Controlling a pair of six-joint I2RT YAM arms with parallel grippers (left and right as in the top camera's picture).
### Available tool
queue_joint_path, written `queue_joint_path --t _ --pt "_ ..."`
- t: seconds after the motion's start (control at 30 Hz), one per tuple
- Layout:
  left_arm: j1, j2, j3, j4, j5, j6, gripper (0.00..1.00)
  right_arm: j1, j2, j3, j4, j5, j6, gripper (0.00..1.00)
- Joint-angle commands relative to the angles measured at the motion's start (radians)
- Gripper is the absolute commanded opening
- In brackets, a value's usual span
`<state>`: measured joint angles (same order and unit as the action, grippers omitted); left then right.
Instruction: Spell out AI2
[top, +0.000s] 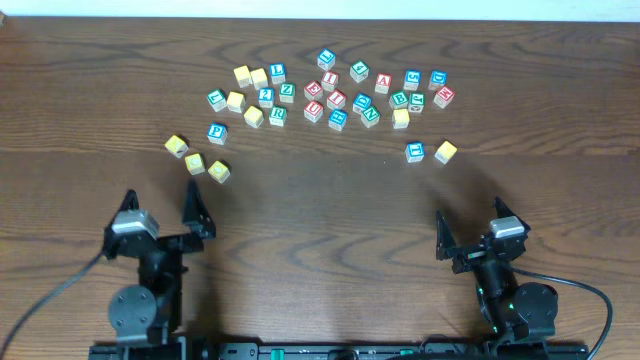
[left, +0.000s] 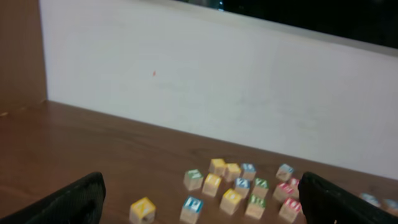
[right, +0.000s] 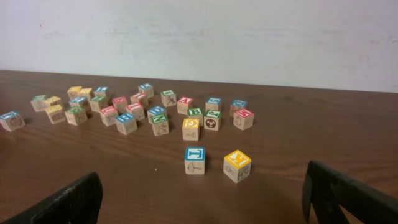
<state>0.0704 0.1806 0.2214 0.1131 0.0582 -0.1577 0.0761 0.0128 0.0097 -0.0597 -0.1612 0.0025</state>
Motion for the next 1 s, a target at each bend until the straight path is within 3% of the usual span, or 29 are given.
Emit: queue_joint_path --t 0.0,0.23,0.53,0.63,0.97 --pt "0.002 0.177 0.168 0.001 0.072 0.015 0.98 -0.003 -0.002 -0.004 0.0 -0.006 -0.011 0.99" --pt "0.002 0.61 0.55 -0.144 0.21 0.015 0.98 -0.003 -0.002 -0.004 0.0 -0.006 -0.011 0.99" --pt "0.001 1.028 0.98 -0.549 0.32 0.056 0.98 -0.003 -0.002 -0.004 0.004 -0.007 -0.011 0.99" --pt "0.001 1.102 1.046 -0.632 0.32 0.069 0.98 -0.003 -0.002 -0.004 0.004 -0.011 0.001 0.99" --pt "0.001 1.19 1.048 -0.663 0.319 0.071 0.98 -0.003 0.022 0.013 0.004 -0.034 0.095 0.99"
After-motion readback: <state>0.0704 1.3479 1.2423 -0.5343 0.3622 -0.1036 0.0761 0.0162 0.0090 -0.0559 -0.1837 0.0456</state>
